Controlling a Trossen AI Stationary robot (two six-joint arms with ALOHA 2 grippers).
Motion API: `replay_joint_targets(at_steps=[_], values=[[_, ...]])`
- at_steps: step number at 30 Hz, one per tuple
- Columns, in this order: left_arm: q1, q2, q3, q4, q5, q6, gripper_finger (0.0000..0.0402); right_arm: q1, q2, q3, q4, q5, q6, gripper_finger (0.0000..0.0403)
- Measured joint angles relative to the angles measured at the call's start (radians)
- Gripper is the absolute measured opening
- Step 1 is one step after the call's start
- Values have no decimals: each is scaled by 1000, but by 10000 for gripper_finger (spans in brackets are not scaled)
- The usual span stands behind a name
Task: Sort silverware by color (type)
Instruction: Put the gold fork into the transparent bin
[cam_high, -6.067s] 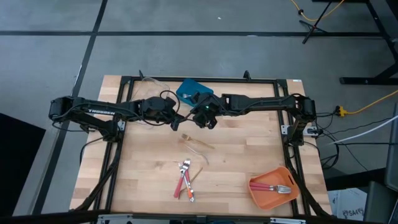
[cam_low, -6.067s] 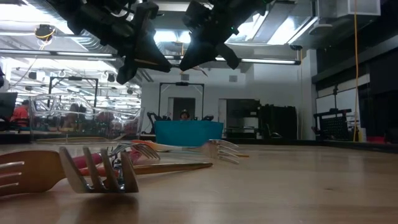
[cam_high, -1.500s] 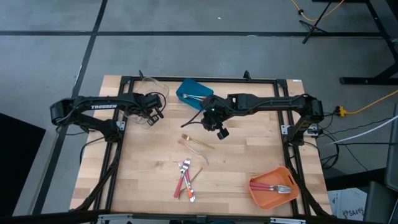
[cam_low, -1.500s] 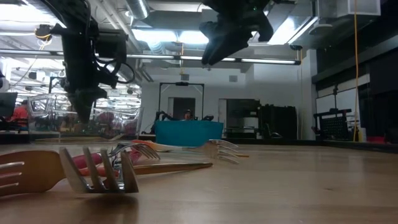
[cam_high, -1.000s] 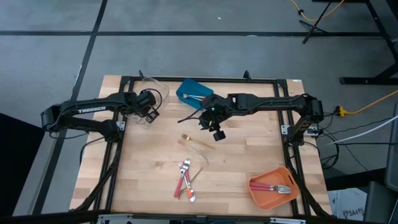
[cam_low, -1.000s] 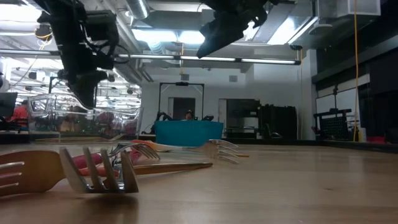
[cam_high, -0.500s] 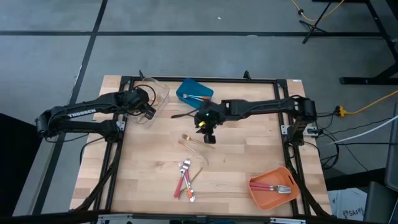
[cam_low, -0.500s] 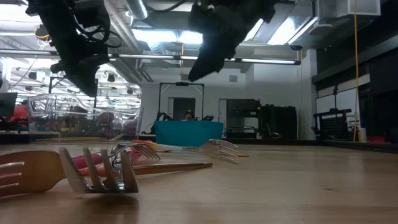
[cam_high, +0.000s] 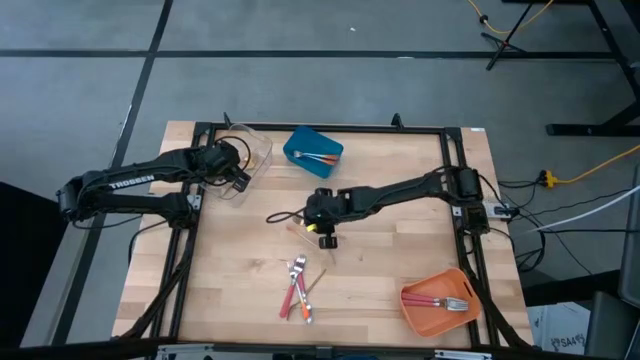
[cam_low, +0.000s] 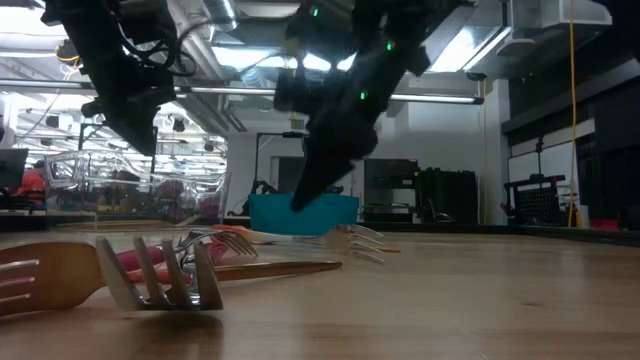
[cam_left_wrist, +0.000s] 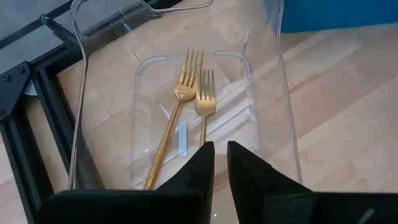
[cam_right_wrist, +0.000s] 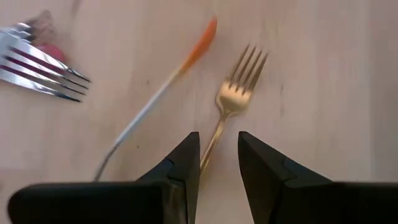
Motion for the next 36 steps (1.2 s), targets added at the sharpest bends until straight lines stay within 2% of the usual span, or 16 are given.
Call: replay_joint_targets(at_steps=[10,23,36], values=[[0,0,0,1,0,0,39,-2,81,1,6,10,17,101],[0,0,0,5,0,0,39,-1,86,2,1,10,13,97],[0,0,0,23,0,-2,39,0,87,2,4,10,13,6]])
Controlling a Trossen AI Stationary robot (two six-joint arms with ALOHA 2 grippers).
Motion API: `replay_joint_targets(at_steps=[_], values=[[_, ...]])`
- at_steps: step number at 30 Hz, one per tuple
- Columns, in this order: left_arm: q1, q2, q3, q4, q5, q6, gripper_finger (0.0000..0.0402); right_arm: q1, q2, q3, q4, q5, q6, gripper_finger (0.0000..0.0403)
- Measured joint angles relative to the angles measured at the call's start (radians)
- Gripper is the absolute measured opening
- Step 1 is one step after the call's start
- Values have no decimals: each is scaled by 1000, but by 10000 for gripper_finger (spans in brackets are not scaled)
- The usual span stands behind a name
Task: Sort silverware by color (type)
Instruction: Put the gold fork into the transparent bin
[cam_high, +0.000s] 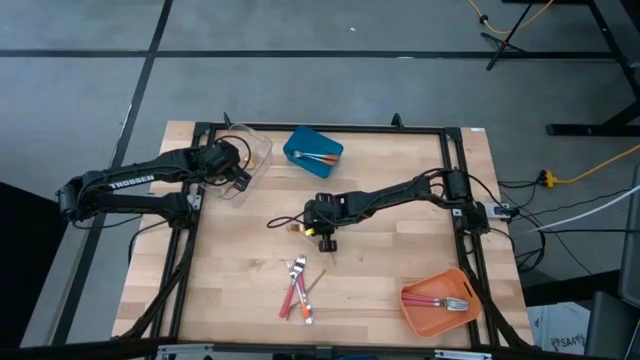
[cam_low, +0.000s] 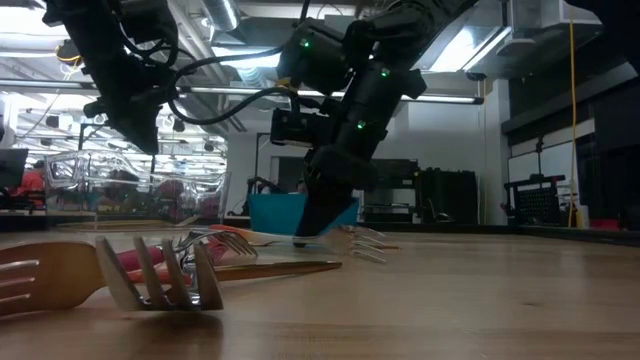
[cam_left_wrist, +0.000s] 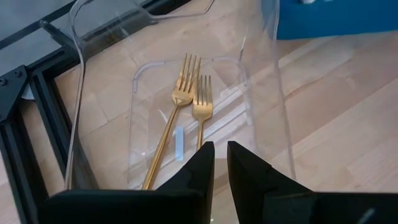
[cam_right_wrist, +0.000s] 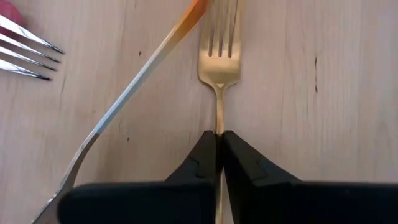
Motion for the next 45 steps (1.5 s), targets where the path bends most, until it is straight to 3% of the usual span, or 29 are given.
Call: replay_joint_targets(at_steps=[14,24,34,40,45], values=[[0,0,0,12,0,-1,39,-2,-43,-7,-85,10,-24,1],[-2,0,0,12,0,-1,39,-24,-279,-5,-269,117,-129,1],[-56,0,0,27,0,-11,39,-68,-547,-7,-413,207,-109,1],[-99,0,0,41,0,-32,39,-75,-704,-147,-369,277,-27,1],[-138,0,0,139,0,-29,39,-75,-832,-353,-159,325,66,1]])
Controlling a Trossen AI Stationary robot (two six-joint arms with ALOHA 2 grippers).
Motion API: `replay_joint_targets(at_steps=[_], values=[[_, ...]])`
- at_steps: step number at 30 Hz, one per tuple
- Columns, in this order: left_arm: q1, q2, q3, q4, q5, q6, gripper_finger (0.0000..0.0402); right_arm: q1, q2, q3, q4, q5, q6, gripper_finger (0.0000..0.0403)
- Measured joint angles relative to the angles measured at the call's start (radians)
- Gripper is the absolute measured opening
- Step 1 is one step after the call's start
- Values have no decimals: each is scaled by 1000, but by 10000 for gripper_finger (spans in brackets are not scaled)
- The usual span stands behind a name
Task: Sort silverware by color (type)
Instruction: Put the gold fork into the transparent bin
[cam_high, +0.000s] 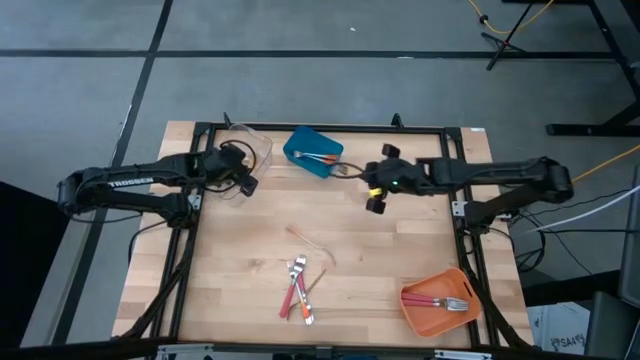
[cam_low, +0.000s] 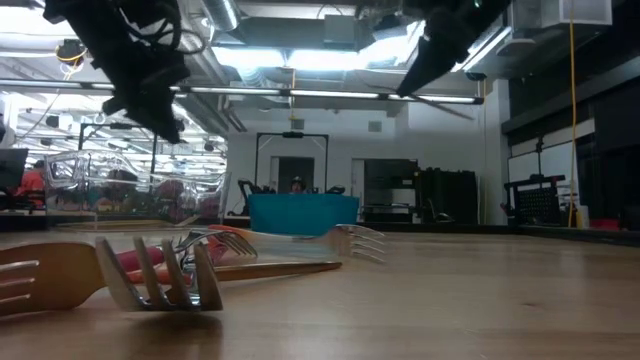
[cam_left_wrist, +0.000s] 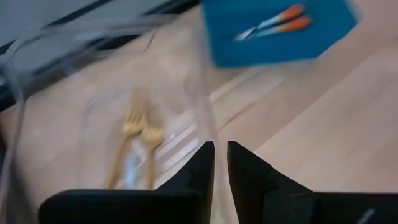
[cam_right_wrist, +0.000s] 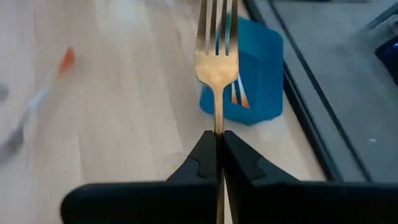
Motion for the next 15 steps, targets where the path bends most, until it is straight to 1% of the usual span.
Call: replay_joint_targets(at_steps=[2,4,8,10,15], values=[[-21,0,0,65,0,23,39,0,-34,-77,120,13,37,1],[-45,4,0,139,0,40,39,0,-52,-146,251,61,71,1],[-96,12,0,292,4,57,39,-1,-45,-239,503,140,130,1],[-122,30,1,374,4,58,39,-1,-25,-270,643,145,144,1],[-176,85,0,525,5,58,39,0,41,-295,885,111,147,1]])
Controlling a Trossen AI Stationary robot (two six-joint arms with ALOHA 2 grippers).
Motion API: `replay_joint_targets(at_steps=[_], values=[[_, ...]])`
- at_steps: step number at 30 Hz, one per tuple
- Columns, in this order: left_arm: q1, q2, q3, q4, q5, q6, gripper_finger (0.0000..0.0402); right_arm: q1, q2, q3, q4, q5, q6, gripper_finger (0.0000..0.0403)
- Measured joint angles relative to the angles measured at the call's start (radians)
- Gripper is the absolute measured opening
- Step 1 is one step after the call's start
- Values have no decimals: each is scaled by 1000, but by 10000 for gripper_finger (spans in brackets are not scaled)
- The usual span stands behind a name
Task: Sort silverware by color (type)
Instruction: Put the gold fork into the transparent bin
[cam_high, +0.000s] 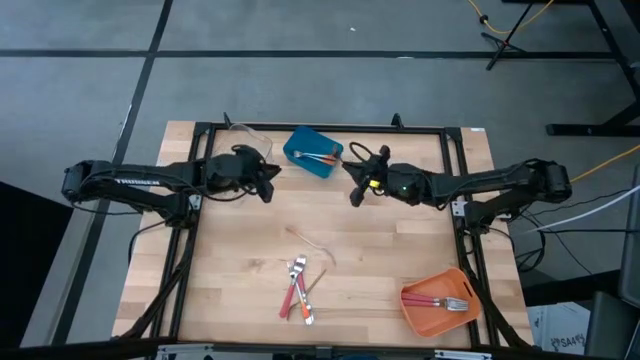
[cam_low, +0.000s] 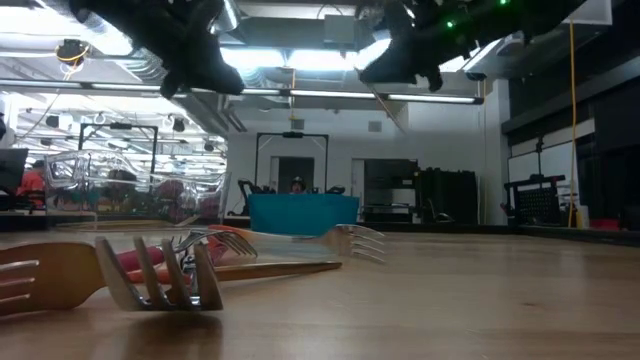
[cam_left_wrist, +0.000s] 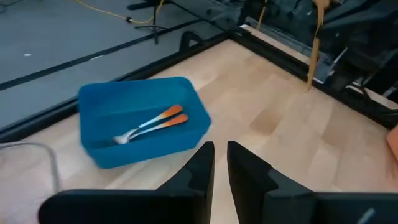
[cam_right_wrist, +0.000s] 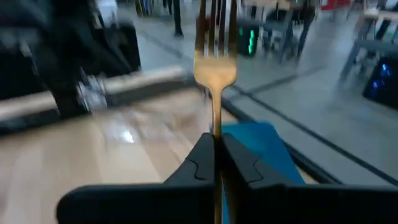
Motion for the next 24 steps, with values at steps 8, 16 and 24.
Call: replay_joint_targets(at_steps=[8,16,24], values=[[-45,137,0,260,60,21,39,2,106,1,299,-121,1,1],[-46,254,0,550,203,141,63,2,172,39,419,-224,23,1],[-46,309,-1,630,276,185,144,2,187,87,423,-254,23,1]])
